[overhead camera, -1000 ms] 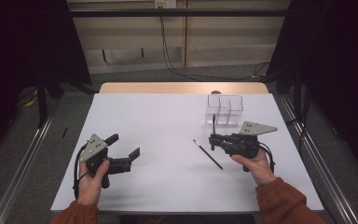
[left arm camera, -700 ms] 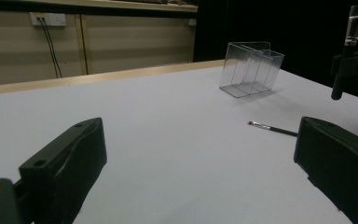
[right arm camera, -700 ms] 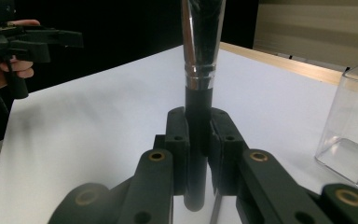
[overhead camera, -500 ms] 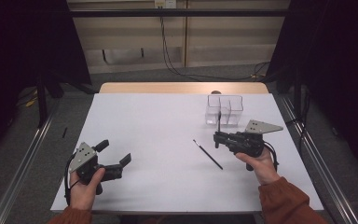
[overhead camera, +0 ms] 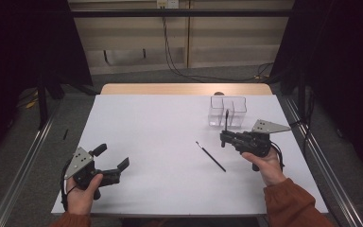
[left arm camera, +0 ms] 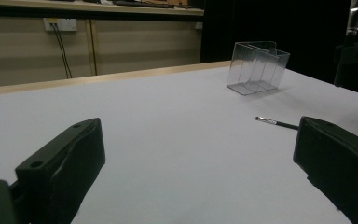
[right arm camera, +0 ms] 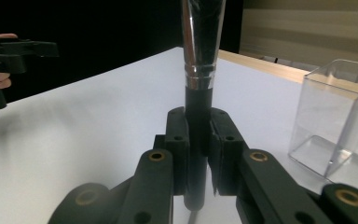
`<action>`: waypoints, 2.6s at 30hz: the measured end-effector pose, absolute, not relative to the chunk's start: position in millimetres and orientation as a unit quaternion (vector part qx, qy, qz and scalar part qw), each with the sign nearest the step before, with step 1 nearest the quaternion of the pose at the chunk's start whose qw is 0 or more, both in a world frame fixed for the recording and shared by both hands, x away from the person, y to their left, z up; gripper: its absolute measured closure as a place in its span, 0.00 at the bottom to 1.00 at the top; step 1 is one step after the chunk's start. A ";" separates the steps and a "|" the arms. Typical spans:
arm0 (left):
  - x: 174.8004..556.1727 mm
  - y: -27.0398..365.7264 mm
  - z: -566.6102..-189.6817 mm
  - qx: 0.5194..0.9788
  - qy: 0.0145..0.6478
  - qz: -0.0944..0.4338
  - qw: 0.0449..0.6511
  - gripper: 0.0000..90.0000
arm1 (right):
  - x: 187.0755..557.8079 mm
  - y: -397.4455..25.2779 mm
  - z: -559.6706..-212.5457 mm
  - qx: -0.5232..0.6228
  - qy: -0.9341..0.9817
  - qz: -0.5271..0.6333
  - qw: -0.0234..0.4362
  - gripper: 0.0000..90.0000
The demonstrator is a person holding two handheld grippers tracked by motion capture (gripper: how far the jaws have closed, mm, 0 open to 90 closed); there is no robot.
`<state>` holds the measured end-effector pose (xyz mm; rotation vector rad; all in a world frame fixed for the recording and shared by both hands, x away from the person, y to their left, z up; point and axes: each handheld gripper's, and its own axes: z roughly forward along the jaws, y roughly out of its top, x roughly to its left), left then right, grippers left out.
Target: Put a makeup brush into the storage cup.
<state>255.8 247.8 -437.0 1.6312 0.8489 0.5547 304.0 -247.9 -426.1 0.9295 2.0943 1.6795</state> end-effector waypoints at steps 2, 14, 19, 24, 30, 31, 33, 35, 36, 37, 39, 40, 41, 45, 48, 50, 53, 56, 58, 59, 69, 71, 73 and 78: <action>255.3 247.4 -438.1 0.697 0.363 0.235 0.572 0.02 | 306.0 -251.6 -424.8 0.327 0.727 0.584 0.155 0.89; 252.1 247.6 -438.9 0.703 0.364 0.231 0.565 0.02 | 318.8 -270.9 -407.2 0.342 0.711 0.584 0.192 0.89; 250.9 246.6 -438.4 0.709 0.359 0.229 0.562 0.03 | 323.4 -274.8 -402.2 0.343 0.707 0.583 0.205 0.89; 250.2 247.8 -437.9 0.706 0.363 0.228 0.564 0.03 | 328.0 -281.2 -397.5 0.351 0.697 0.587 0.215 0.89; 250.0 247.4 -438.1 0.709 0.362 0.229 0.561 0.03 | 337.8 -288.2 -395.9 0.361 0.694 0.581 0.225 0.89; 250.1 247.5 -438.0 0.709 0.362 0.228 0.561 0.03 | 339.7 -289.3 -395.1 0.362 0.694 0.580 0.226 0.89; 249.9 247.9 -436.6 0.708 0.362 0.227 0.562 0.03 | 343.5 -291.7 -393.3 0.364 0.692 0.581 0.229 0.89; 249.1 249.0 -435.3 0.705 0.362 0.229 0.566 0.03 | 347.2 -292.8 -392.3 0.367 0.689 0.580 0.233 0.89; 248.7 249.2 -435.5 0.702 0.366 0.229 0.567 0.03 | 348.5 -293.0 -392.1 0.367 0.691 0.577 0.236 0.89; 248.8 249.7 -436.0 0.702 0.367 0.229 0.566 0.03 | 350.2 -293.3 -392.0 0.368 0.691 0.575 0.236 0.89; 249.1 249.7 -436.7 0.703 0.366 0.230 0.565 0.03 | 354.3 -293.3 -391.5 0.369 0.691 0.573 0.241 0.89; 249.2 249.5 -436.8 0.704 0.365 0.231 0.564 0.03 | 356.5 -293.4 -391.0 0.371 0.690 0.573 0.240 0.89; 249.3 249.1 -437.0 0.705 0.363 0.232 0.563 0.03 | 359.2 -293.6 -390.6 0.371 0.688 0.574 0.244 0.89; 249.1 248.0 -437.6 0.710 0.360 0.234 0.559 0.03 | 370.6 -294.9 -390.1 0.381 0.685 0.568 0.249 0.89; 249.1 248.2 -437.8 0.709 0.361 0.235 0.558 0.03 | 379.4 -296.3 -391.3 0.391 0.684 0.561 0.254 0.89; 249.3 248.5 -438.1 0.708 0.363 0.235 0.558 0.03 | 384.5 -296.2 -392.2 0.395 0.687 0.554 0.256 0.89; 249.5 248.5 -438.2 0.708 0.362 0.234 0.560 0.03 | 391.3 -296.4 -391.9 0.399 0.687 0.548 0.260 0.89; 249.5 248.5 -438.2 0.706 0.360 0.231 0.565 0.03 | 398.2 -296.8 -390.3 0.404 0.682 0.548 0.267 0.89; 250.3 249.0 -438.8 0.708 0.357 0.230 0.564 0.03 | 402.1 -297.2 -389.6 0.407 0.679 0.549 0.268 0.89; 250.4 249.0 -439.1 0.707 0.359 0.230 0.564 0.03 | 404.1 -297.0 -389.5 0.407 0.679 0.548 0.271 0.89; 250.5 249.5 -439.6 0.709 0.359 0.232 0.560 0.03 | 417.7 -296.7 -405.6 0.423 0.680 0.532 0.275 0.89; 250.6 249.2 -439.9 0.710 0.360 0.230 0.560 0.03 | 418.1 -298.9 -408.8 0.424 0.682 0.528 0.276 0.89; 251.1 248.9 -440.3 0.712 0.357 0.230 0.559 0.03 | 417.8 -301.2 -411.9 0.427 0.682 0.527 0.275 0.89; 251.5 249.0 -440.4 0.712 0.358 0.232 0.559 0.03 | 414.9 -303.4 -419.8 0.432 0.681 0.522 0.278 0.89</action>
